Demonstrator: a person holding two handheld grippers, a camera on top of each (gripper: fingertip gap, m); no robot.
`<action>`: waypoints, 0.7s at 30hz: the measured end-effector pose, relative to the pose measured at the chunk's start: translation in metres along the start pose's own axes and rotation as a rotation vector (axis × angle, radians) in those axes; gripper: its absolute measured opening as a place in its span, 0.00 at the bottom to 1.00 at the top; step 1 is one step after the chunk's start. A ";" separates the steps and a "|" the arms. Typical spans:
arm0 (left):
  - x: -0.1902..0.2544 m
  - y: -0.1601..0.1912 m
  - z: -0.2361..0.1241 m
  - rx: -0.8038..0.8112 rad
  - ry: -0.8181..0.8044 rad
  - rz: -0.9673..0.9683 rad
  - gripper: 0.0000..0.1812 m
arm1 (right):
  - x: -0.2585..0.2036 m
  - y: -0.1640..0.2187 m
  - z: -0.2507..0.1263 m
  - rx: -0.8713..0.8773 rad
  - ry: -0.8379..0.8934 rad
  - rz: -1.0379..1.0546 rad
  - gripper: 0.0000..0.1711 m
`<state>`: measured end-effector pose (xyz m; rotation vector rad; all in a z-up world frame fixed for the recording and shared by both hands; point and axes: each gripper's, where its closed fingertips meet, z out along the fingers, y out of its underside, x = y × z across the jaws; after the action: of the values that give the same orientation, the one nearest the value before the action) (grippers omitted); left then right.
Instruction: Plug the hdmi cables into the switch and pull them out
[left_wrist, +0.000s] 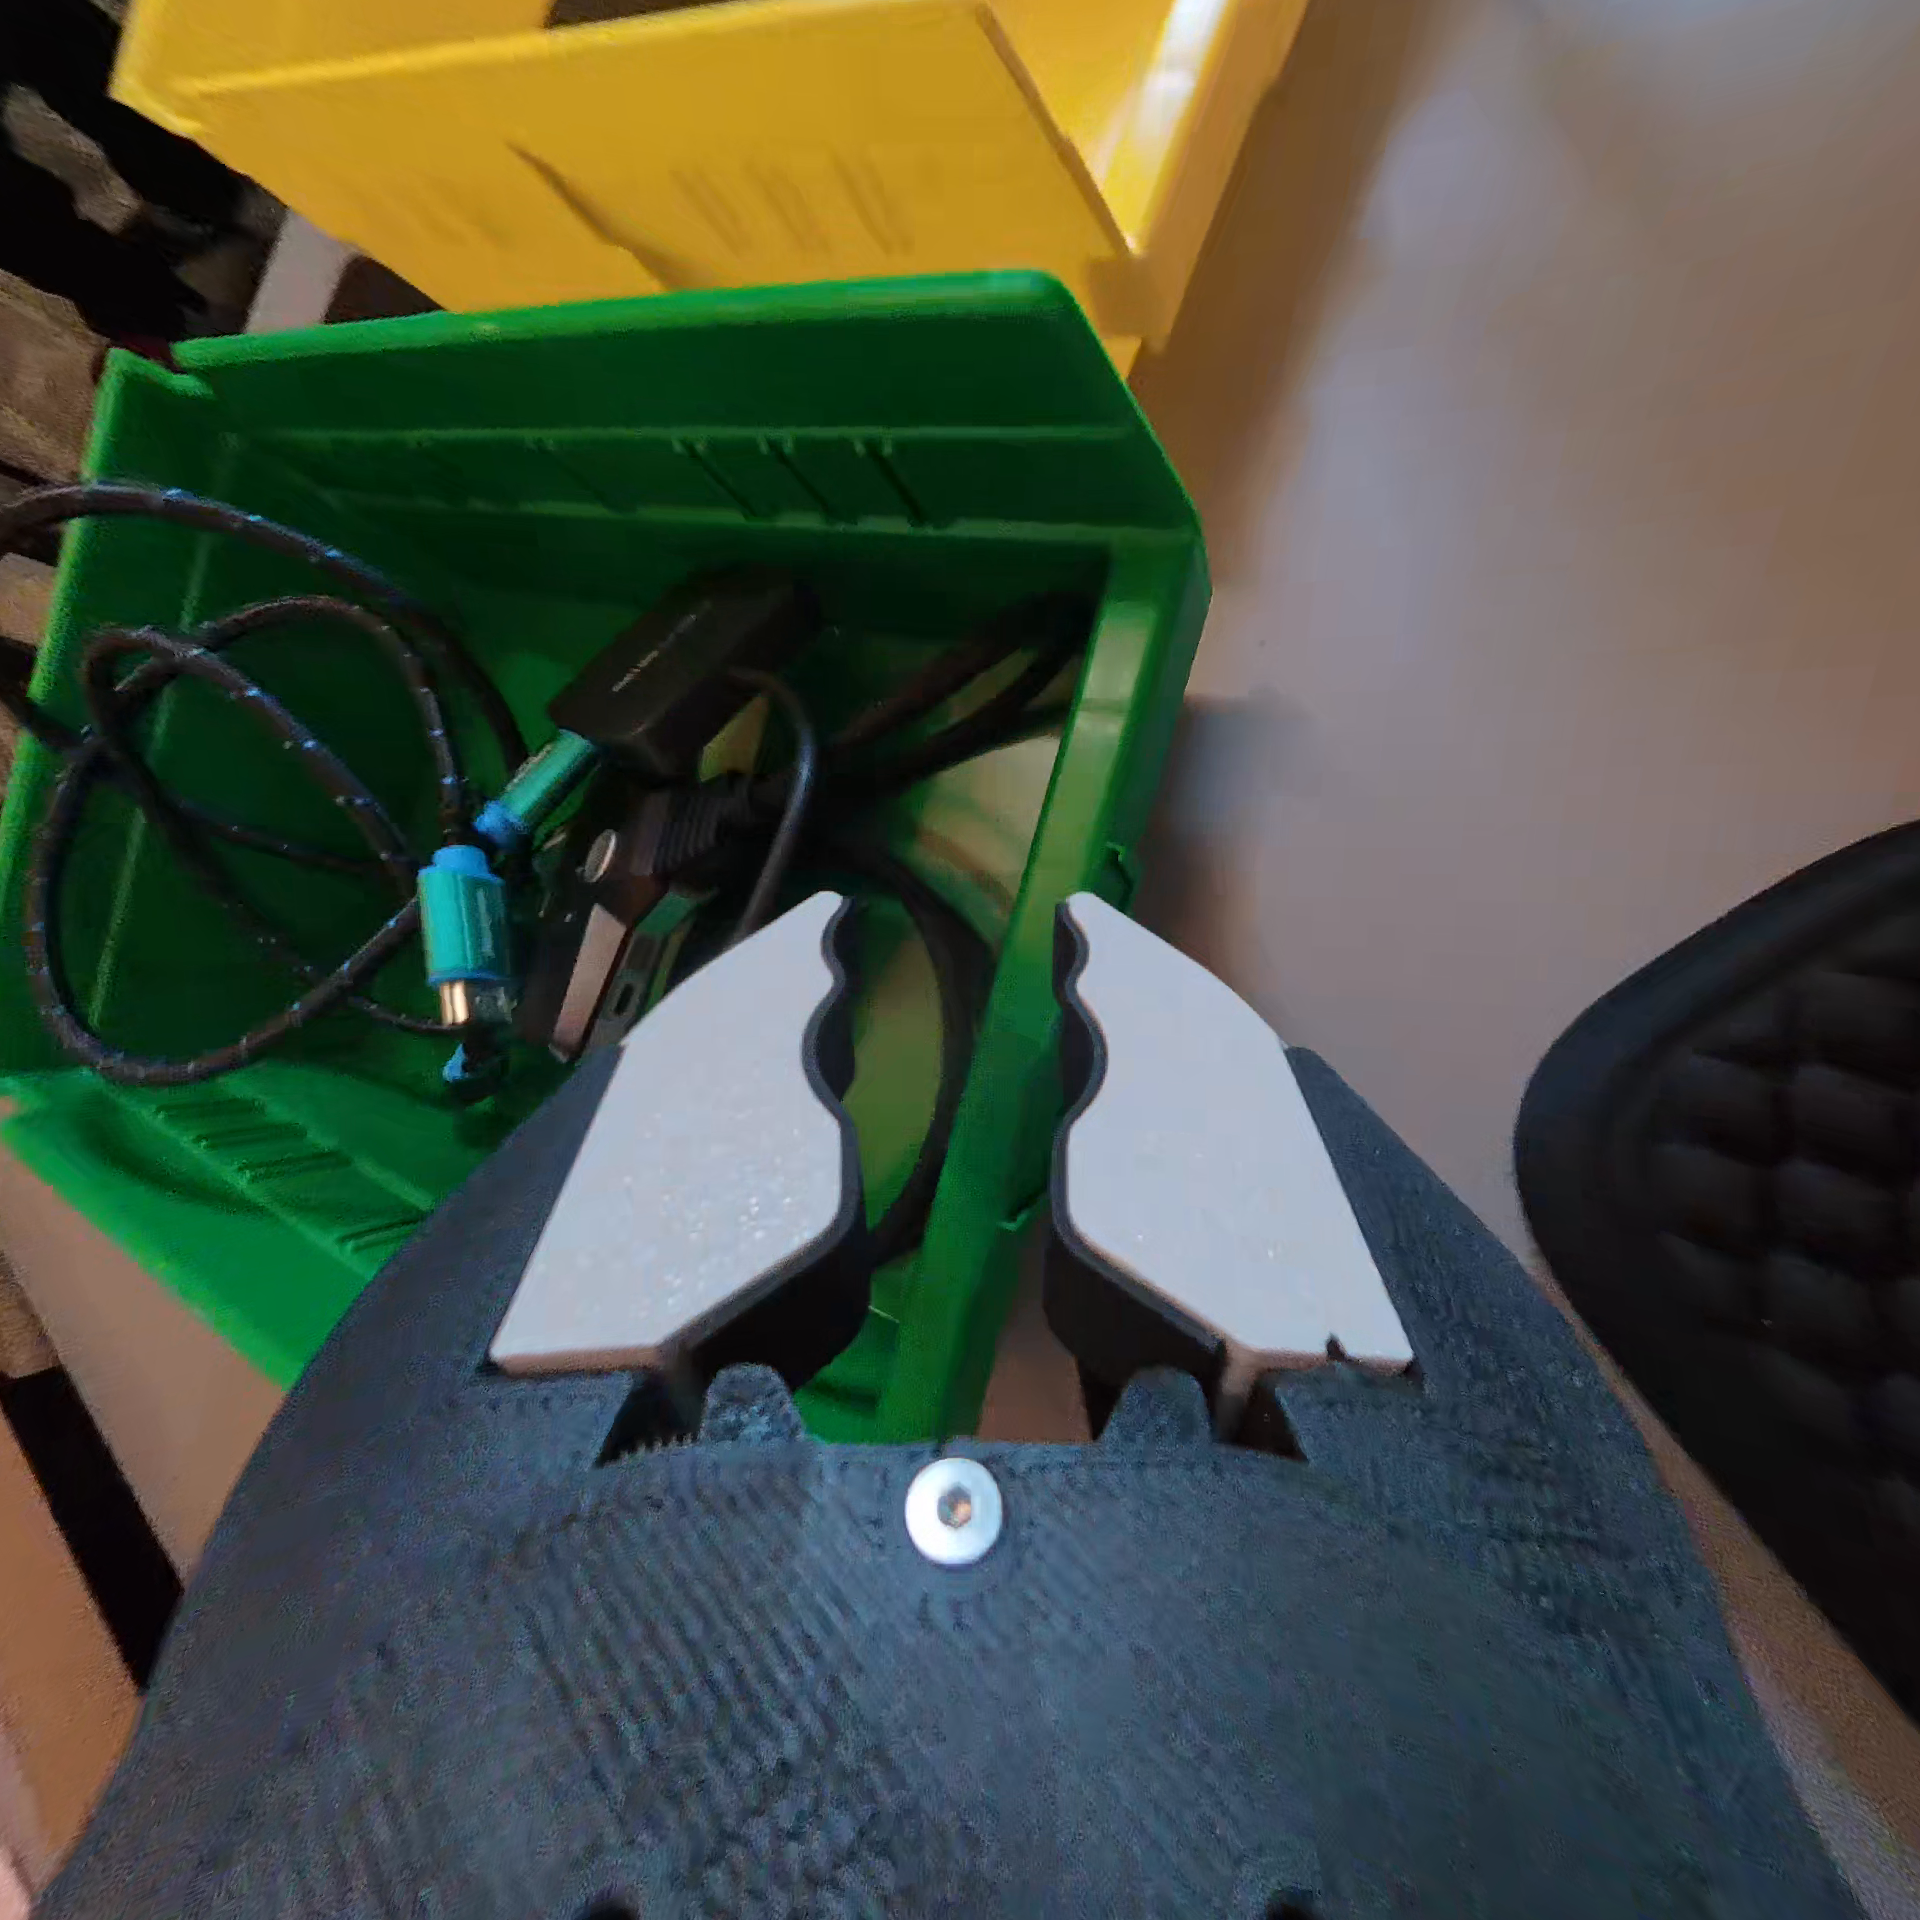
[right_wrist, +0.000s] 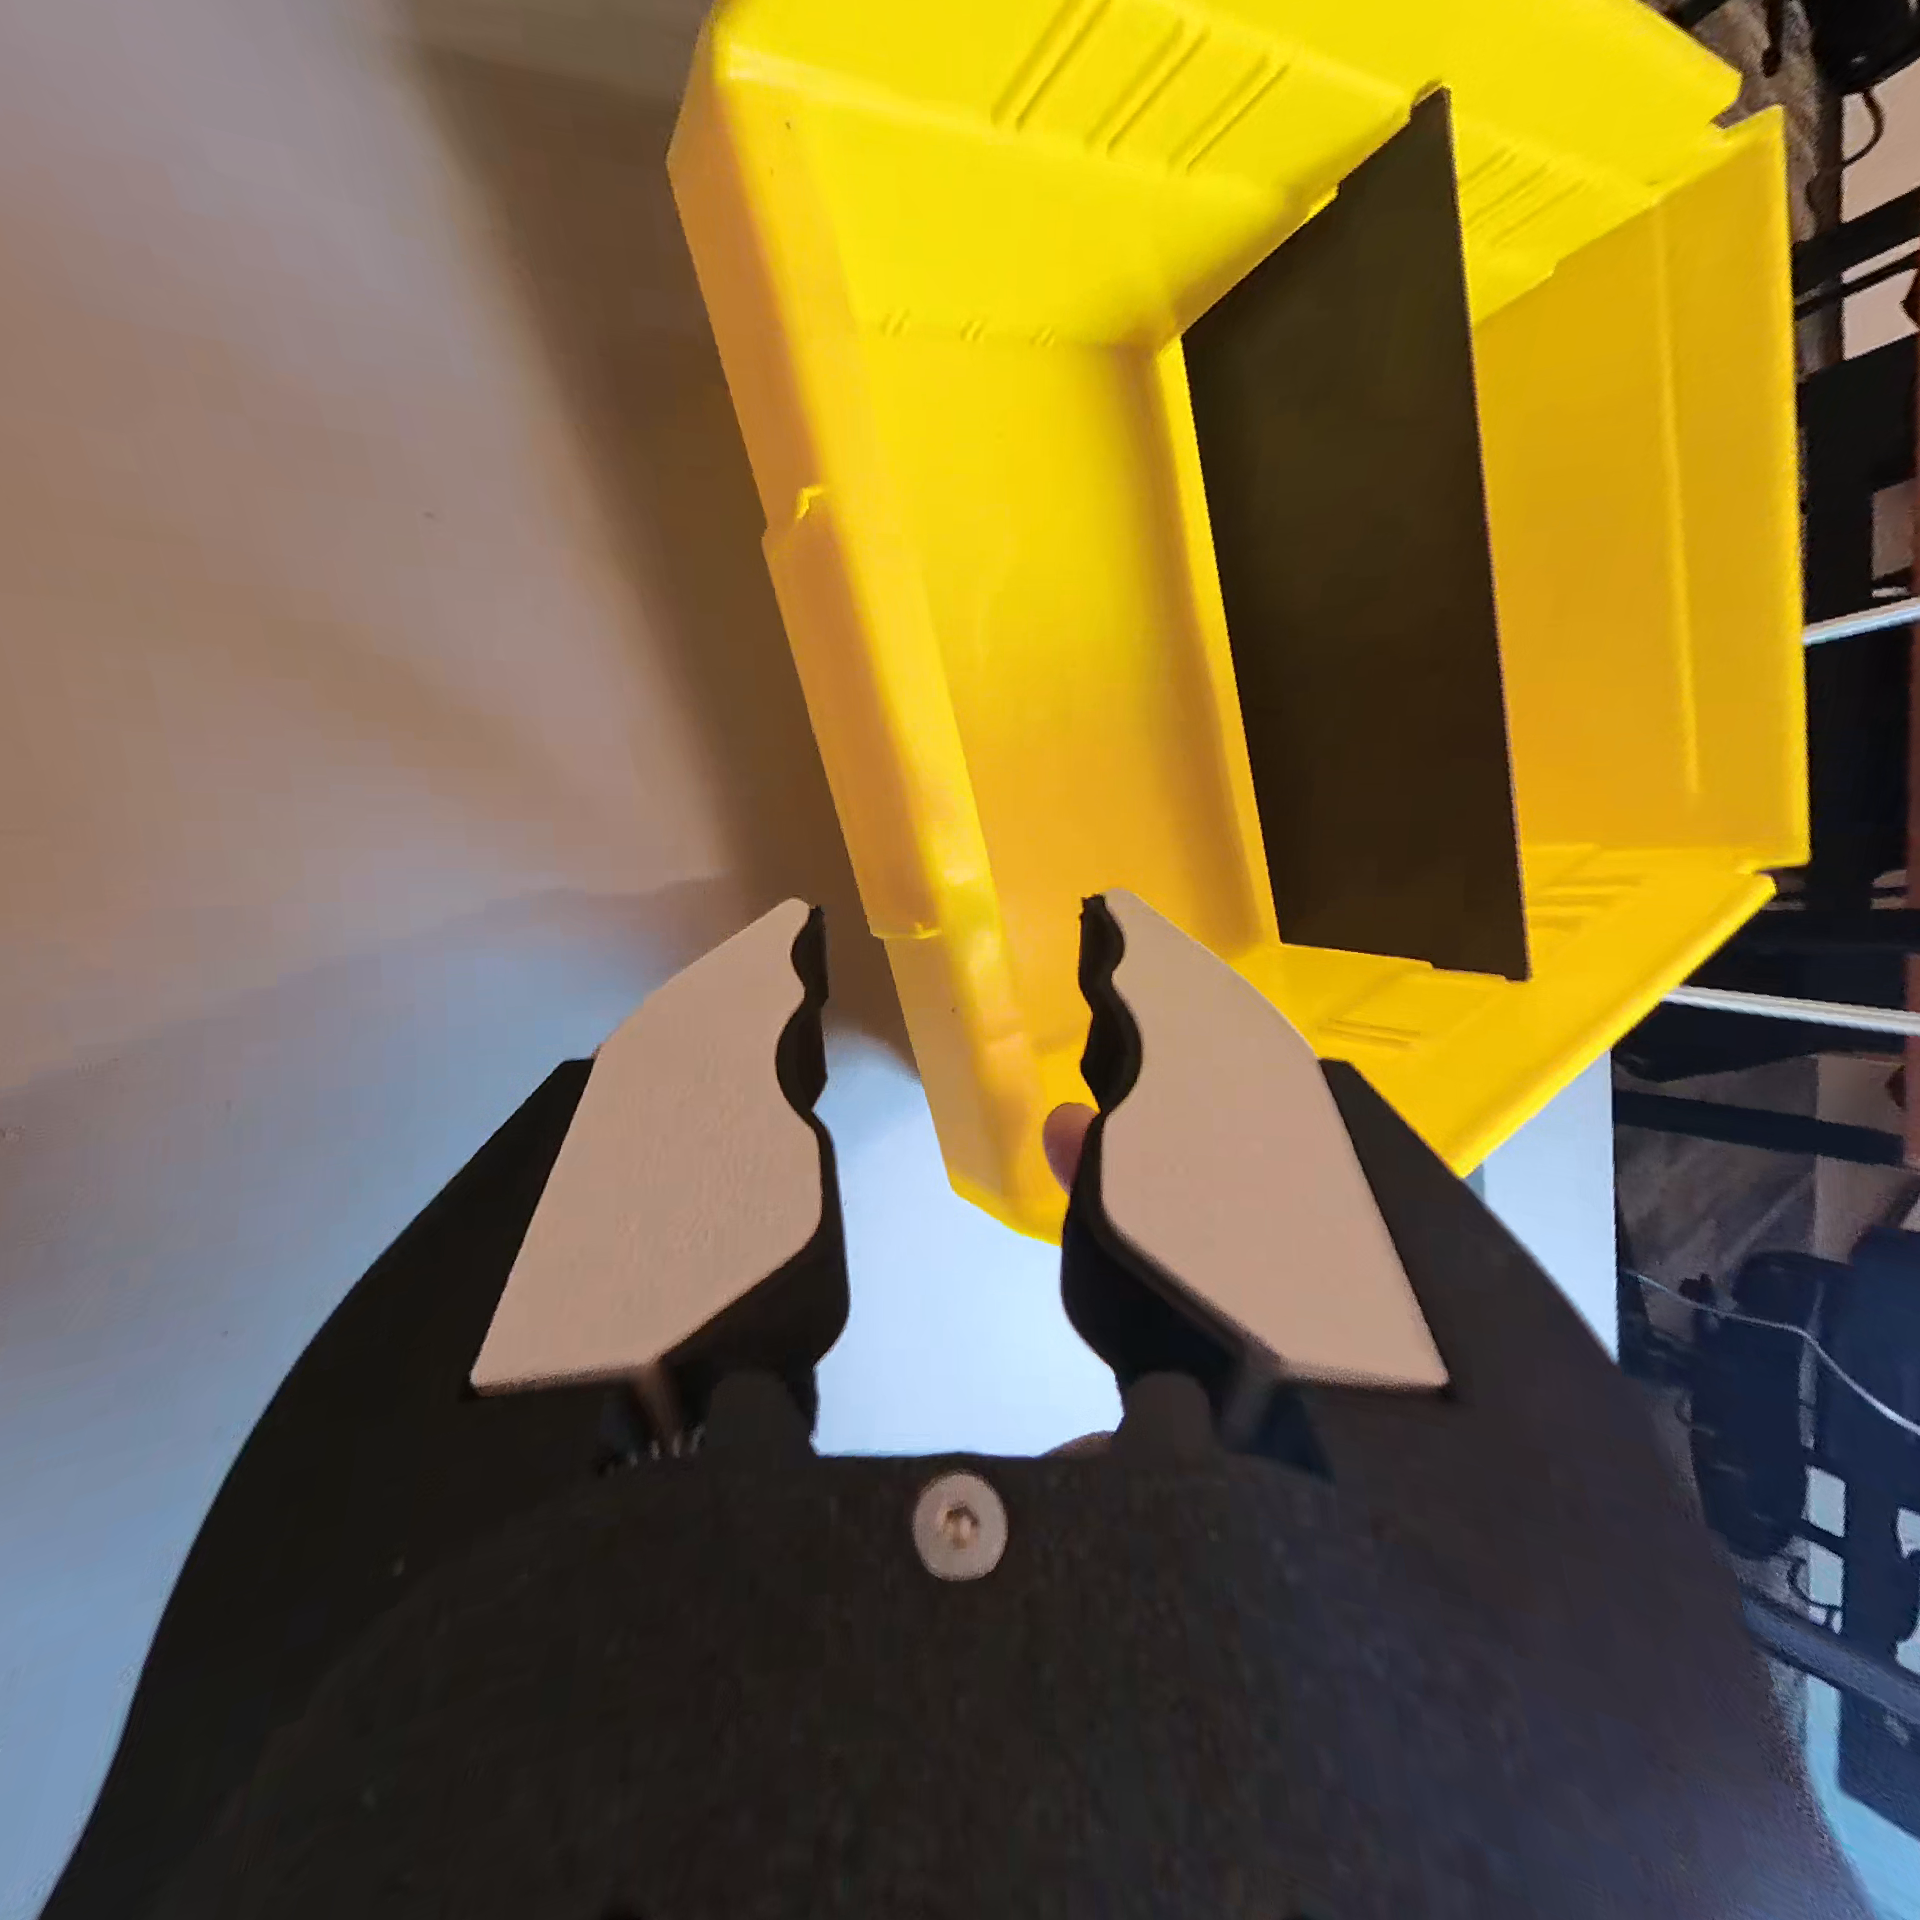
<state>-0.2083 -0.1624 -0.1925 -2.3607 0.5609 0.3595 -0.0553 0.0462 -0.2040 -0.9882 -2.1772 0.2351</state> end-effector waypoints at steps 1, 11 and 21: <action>0.002 0.002 0.006 -0.036 0.025 0.024 0.21 | -0.001 -0.001 0.001 -0.003 -0.018 -0.015 0.28; 0.024 0.009 0.020 -0.199 0.191 0.140 0.25 | -0.007 -0.022 0.046 -0.116 -0.090 -0.163 0.28; 0.025 0.010 0.040 -0.167 0.156 0.173 0.15 | -0.023 0.020 0.011 -0.119 -0.103 0.039 0.19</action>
<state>-0.1954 -0.1503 -0.2371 -2.5221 0.8422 0.3111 -0.0409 0.0444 -0.2331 -1.1080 -2.2884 0.1799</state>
